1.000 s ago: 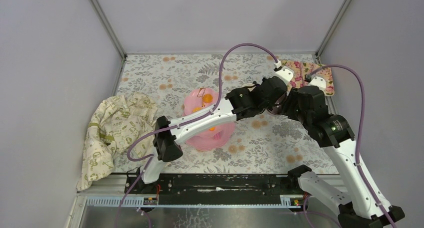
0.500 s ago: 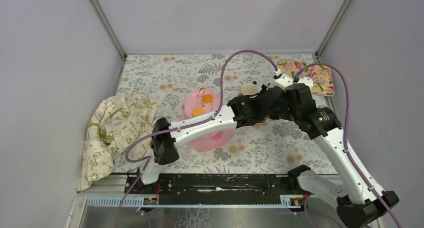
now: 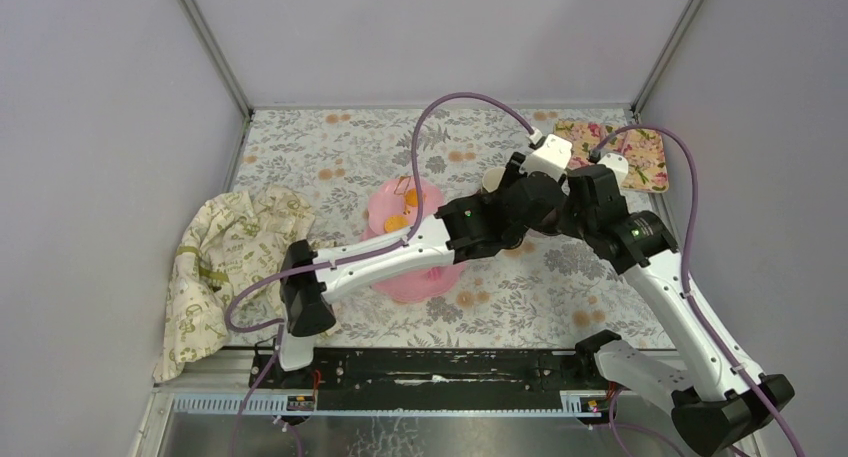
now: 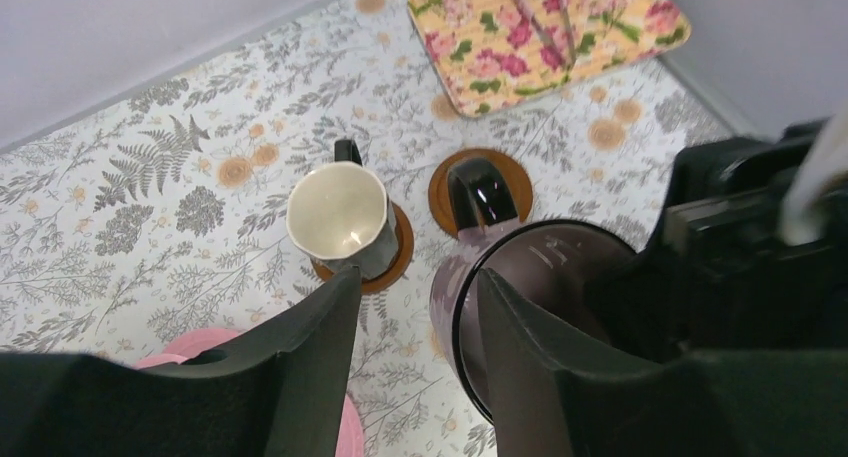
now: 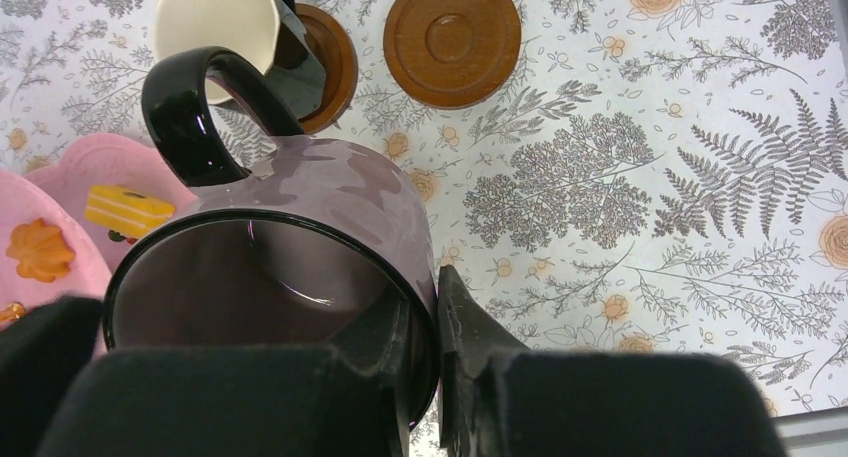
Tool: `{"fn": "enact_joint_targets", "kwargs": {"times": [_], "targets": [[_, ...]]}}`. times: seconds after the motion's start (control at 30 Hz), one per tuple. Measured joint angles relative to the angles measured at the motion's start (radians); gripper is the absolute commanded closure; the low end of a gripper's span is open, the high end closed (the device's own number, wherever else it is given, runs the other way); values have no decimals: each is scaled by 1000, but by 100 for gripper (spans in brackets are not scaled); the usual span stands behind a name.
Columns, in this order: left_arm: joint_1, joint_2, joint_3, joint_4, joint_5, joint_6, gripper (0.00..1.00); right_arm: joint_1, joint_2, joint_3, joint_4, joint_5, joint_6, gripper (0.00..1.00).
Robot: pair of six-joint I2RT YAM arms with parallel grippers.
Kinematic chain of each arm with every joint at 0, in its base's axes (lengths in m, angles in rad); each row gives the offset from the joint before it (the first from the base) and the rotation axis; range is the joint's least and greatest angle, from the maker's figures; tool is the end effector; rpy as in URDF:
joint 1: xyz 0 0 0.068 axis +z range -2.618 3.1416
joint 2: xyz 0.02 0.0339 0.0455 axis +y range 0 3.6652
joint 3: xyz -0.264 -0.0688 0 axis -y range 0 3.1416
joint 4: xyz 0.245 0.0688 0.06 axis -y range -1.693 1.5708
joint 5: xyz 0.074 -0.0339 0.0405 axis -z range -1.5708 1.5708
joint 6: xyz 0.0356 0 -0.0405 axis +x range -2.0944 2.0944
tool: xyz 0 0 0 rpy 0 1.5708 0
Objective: Serve the afternoon tea
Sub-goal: Pick up the cup at the center of the board.
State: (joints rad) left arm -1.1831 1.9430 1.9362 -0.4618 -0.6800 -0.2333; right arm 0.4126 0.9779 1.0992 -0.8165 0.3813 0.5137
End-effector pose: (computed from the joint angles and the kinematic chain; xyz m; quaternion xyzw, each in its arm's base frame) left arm 0.1917 -0.4101 0.3718 0.2120 0.7941 -0.1053 0.5597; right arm 0.1799 0.0643 0.3531 0.1252 0.8841 0.0324 0.4491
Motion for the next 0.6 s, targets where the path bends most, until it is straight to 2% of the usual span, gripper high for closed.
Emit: {"fn": "enact_joint_targets", "kwargs": {"times": [0.4,0.6], "targets": [[-2,-52,3,65,-72,24,37,0,43,29,-16,29,7,100],[-2,-186,-63,121,-119,69,34,-2,121,88,-13,50,-4,100]]}}
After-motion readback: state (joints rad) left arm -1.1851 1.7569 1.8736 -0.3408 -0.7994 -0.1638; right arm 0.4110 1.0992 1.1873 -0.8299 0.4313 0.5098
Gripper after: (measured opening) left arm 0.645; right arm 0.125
